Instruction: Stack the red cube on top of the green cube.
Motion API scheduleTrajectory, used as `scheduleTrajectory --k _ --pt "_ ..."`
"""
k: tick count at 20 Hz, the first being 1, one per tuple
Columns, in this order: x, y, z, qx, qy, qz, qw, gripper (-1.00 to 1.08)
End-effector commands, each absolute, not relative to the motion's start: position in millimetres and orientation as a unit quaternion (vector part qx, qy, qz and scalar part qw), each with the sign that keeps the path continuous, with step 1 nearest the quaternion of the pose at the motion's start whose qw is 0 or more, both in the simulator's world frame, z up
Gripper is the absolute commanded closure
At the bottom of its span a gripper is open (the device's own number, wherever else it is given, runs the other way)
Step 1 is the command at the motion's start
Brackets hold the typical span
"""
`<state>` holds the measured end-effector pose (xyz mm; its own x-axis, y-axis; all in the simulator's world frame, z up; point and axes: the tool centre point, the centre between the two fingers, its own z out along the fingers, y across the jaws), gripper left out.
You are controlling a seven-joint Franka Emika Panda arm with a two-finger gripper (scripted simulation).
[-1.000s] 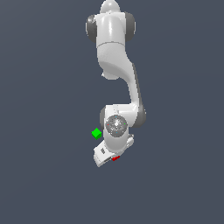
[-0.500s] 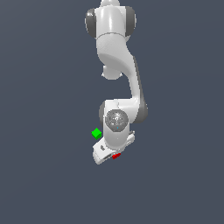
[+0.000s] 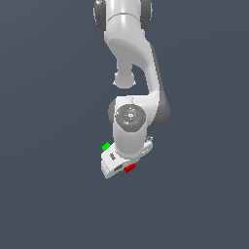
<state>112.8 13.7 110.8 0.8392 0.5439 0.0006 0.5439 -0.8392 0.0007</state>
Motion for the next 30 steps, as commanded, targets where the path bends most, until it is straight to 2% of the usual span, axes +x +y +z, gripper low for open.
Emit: scheduleTrajectory --k 1,16,30 --pt "112.8 13.8 118.0 0.959 0.284 0.0 0.0 1.08" --pt "102.7 4.7 114.3 0.959 0.284 0.0 0.0 1.08" --pt "42.7 -46.1 84.5 0.959 0.283 0.0 0.0 1.08"
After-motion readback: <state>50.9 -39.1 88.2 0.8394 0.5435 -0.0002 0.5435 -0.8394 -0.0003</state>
